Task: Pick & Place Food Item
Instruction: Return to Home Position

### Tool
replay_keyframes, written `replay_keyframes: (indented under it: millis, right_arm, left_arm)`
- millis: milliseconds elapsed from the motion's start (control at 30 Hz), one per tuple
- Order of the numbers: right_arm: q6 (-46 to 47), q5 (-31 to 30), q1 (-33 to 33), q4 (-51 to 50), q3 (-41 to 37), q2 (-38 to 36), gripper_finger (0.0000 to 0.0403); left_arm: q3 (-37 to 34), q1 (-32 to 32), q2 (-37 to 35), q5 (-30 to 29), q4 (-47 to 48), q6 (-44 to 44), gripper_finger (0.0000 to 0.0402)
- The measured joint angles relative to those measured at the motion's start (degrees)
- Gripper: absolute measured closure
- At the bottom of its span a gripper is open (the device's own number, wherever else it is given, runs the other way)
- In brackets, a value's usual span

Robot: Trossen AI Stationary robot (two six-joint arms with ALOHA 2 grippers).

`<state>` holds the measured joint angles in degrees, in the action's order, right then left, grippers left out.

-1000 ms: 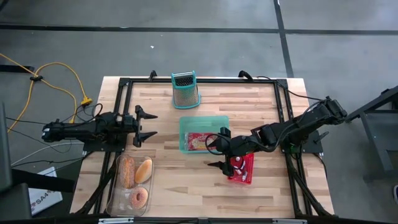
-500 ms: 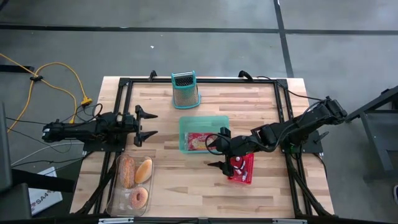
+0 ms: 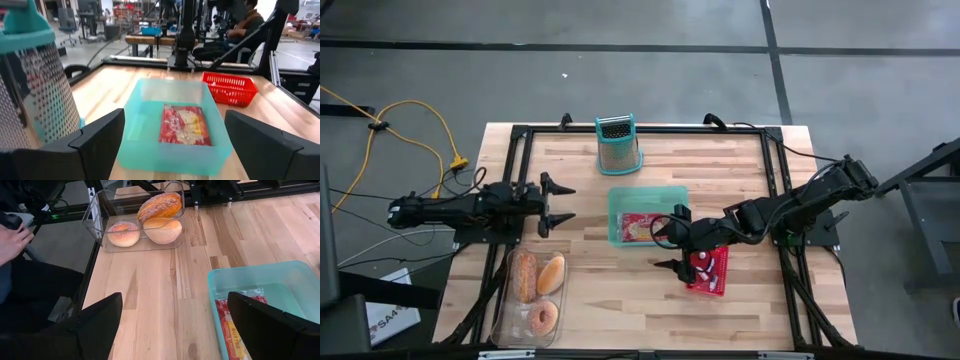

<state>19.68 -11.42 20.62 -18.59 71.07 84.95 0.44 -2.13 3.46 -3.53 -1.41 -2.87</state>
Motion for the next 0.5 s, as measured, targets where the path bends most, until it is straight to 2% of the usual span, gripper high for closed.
replay_keyframes:
  millis: [500]
  right_arm:
    - [0.00,0.00,0.00,0.00,0.01,-0.01,0.0053]
  left_arm:
    - [-0.01,0.00,0.00,0.20,0.59,-0.62,0.0065]
